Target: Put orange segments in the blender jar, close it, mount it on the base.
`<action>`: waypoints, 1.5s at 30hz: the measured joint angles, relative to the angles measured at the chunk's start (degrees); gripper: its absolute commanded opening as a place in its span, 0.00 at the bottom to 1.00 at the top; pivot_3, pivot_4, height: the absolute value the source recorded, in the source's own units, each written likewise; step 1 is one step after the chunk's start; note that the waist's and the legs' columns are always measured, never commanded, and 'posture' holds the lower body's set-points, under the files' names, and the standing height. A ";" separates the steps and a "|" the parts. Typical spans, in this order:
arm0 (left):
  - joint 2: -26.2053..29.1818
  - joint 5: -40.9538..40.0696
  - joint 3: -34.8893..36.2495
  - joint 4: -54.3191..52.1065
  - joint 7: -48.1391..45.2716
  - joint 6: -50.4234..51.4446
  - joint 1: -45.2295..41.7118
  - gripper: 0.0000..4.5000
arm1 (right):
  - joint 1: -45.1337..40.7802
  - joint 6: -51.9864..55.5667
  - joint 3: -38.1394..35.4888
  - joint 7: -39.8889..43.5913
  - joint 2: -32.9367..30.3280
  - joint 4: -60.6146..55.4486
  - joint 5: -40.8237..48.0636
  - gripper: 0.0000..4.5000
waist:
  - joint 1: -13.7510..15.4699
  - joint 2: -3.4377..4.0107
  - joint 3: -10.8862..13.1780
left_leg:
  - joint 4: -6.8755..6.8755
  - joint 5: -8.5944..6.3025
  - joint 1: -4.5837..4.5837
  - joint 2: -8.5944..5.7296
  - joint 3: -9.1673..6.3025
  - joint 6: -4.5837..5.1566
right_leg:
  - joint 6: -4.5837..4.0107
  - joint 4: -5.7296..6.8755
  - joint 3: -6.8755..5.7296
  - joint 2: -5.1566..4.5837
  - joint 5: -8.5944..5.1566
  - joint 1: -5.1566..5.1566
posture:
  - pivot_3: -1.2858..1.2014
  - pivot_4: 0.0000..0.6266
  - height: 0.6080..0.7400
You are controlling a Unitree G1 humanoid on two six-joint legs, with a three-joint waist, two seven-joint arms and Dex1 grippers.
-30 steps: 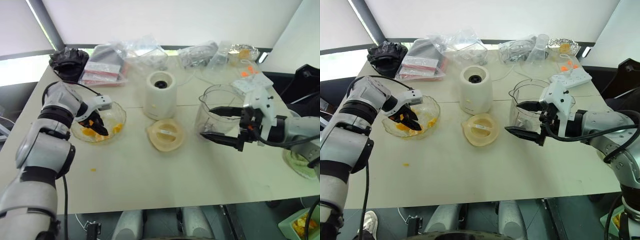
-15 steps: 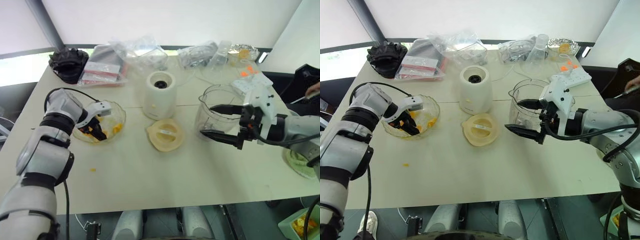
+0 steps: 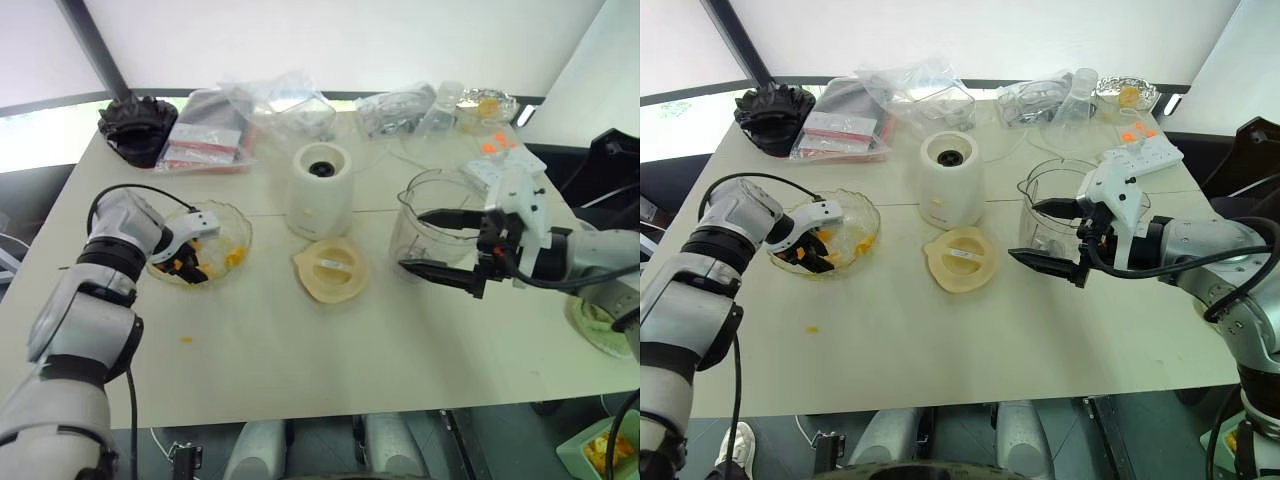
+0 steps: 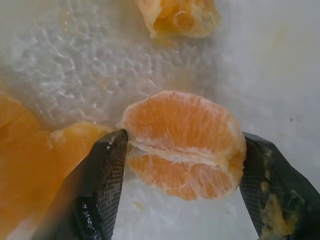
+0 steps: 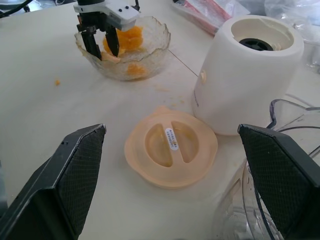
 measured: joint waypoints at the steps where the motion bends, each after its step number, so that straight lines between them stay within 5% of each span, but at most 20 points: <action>1: -0.16 -0.06 0.04 -0.39 0.23 0.04 0.18 0.72 | -0.06 0.00 0.00 0.00 0.00 0.06 0.00 0.98 | 0.02 0.00 0.00 | 0.00 0.00 0.00 0.00 0.00 0.00 | 0.00 0.00 0.00 0.00 0.00 0.00 | 0.52 0.24 1.00; 20: -0.46 0.05 0.08 -5.60 1.93 -5.56 2.43 0.72 | -0.22 -0.03 0.00 -1.31 0.46 0.36 -0.12 0.98 | 0.03 0.02 -0.01 | 0.01 0.00 0.01 -0.02 0.01 0.00 | 0.00 0.02 0.01 -0.01 0.00 0.00 | 0.52 0.24 1.00; 22: -0.60 0.02 0.06 -5.60 1.91 -5.99 2.59 0.54 | -0.22 -0.11 0.00 -1.45 0.69 0.36 -0.22 1.00 | 0.03 0.02 -0.01 | 0.01 0.00 0.01 -0.03 0.01 0.00 | 0.00 0.02 0.01 -0.01 0.00 0.00 | 0.52 0.24 1.00; 36: -0.58 -0.01 0.07 -5.58 2.88 -7.06 3.09 0.54 | -0.97 -0.40 0.13 -1.35 1.25 0.41 -1.14 1.00 | 0.02 0.03 -0.02 | 0.01 0.00 0.01 -0.03 0.01 0.00 | 0.00 0.03 0.01 -0.01 0.00 0.00 | 0.52 0.24 1.00; 45: -0.44 2.47 -0.04 -4.12 15.82 -21.44 3.13 0.54 | -1.86 -0.43 1.16 -0.84 1.40 1.03 -1.67 1.00 | 0.07 0.02 -0.02 | 0.02 0.00 0.01 -0.02 0.00 0.00 | 0.00 0.02 0.01 -0.02 0.00 0.00 | 0.52 0.24 1.00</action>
